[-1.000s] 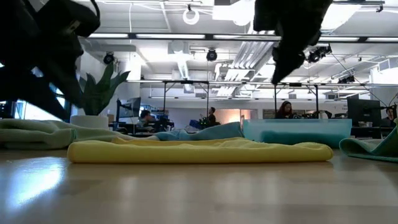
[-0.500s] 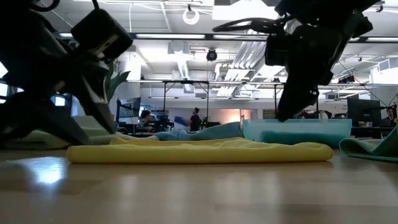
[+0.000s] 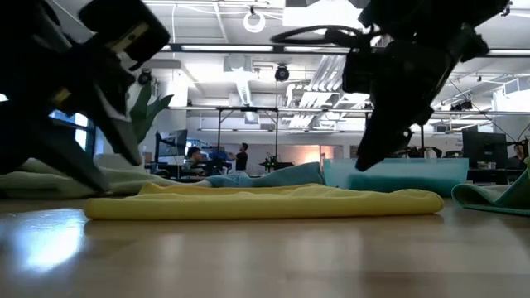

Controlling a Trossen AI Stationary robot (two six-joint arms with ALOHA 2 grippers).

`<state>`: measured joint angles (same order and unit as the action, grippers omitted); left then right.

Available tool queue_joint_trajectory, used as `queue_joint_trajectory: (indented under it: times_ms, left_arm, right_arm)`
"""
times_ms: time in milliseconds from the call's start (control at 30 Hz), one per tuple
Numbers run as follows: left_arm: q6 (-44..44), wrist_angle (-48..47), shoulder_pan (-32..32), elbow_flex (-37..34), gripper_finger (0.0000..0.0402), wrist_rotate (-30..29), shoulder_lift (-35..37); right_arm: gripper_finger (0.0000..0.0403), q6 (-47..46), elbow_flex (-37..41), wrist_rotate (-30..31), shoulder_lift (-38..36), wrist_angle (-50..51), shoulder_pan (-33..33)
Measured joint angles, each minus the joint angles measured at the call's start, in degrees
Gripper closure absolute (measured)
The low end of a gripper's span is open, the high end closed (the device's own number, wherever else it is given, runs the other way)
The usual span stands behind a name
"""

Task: Fold microfiber towels
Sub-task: Fold the yellow microfiber cloth

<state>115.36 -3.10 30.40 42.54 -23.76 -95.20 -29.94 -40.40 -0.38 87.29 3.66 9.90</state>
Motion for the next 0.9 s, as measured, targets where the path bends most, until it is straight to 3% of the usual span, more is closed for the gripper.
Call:
queue_joint_trajectory:
  times_ms: [400,900]
  left_arm:
    - [15.27,-8.49,6.27,-0.02,0.0268,-0.54,-0.5]
    - [13.77,-5.63,2.66,0.2,0.0268,-2.4,-3.19]
  right_arm:
    - [0.0199,-3.16,-0.04,-2.67,7.3,-4.87,1.48]
    - [0.0199,-5.22,-0.13,-1.18,9.97,-10.56,2.66]
